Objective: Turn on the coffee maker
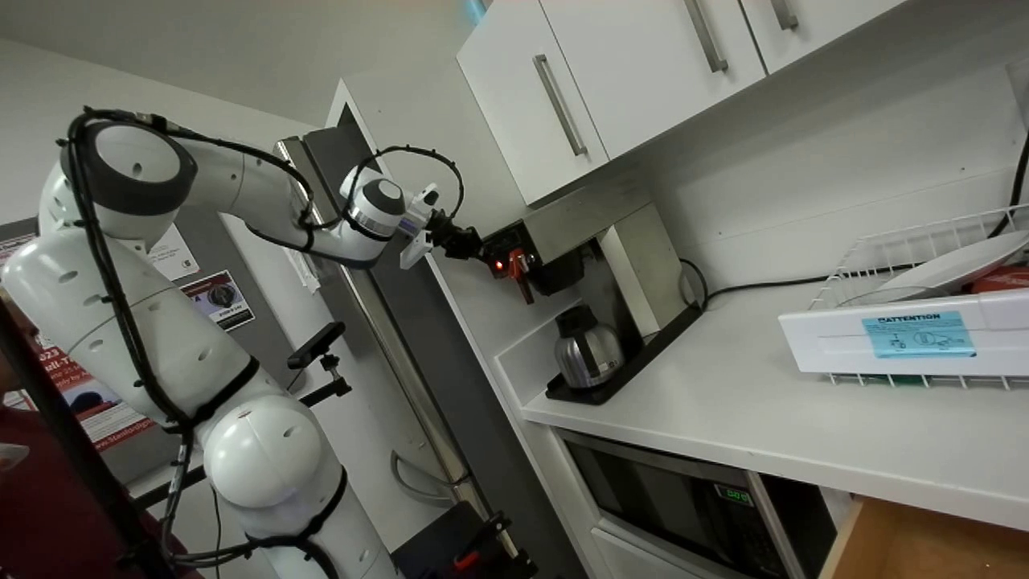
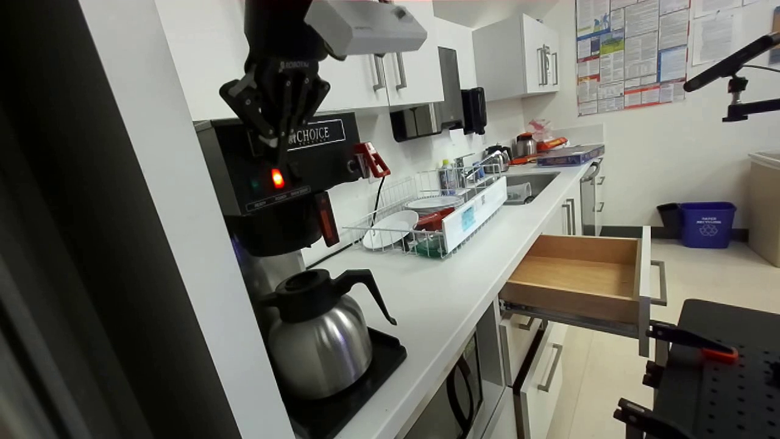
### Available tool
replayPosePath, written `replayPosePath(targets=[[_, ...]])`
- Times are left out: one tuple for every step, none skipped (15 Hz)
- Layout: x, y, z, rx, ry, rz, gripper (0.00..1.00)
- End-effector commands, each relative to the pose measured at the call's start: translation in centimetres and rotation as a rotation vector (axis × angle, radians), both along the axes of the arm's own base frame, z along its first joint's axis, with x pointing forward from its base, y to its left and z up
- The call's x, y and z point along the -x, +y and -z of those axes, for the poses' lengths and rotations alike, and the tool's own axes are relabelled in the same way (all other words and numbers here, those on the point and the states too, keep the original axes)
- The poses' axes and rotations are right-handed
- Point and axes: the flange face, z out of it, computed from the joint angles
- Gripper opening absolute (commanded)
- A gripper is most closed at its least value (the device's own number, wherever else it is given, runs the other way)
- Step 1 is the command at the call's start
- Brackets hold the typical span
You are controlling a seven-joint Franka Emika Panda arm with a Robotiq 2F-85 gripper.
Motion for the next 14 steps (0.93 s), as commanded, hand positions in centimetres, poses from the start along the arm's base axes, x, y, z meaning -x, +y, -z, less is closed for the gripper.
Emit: replayPosePath(targets=[[3.4, -0.7, -3.0, 0.008, 0.080, 0.023, 0.00], [4.5, -0.9, -3.7, 0.009, 0.123, 0.022, 0.00], [5.4, -1.2, -4.4, 0.002, 0.154, 0.014, 0.00], [6.5, -1.7, -5.2, 0.003, 0.177, 0.017, 0.00], [7.4, -2.2, -5.9, 0.000, 0.195, 0.016, 0.00], [8.3, -2.6, -6.6, -0.006, 0.214, 0.011, 0.00], [8.9, -3.1, -7.2, -0.007, 0.225, 0.014, 0.00], [9.5, -3.5, -7.7, -0.012, 0.235, 0.011, 0.00], [9.9, -3.8, -8.0, -0.011, 0.245, 0.009, 0.00], [10.2, -4.1, -8.3, -0.011, 0.251, 0.005, 0.00], [10.4, -4.2, -8.5, -0.013, 0.257, 0.005, 0.00], [10.5, -4.6, -8.5, -0.012, 0.261, 0.000, 0.00], [10.5, -4.8, -8.5, -0.014, 0.264, 0.000, 0.00], [10.5, -5.0, -8.5, -0.014, 0.266, -0.003, 0.00]])
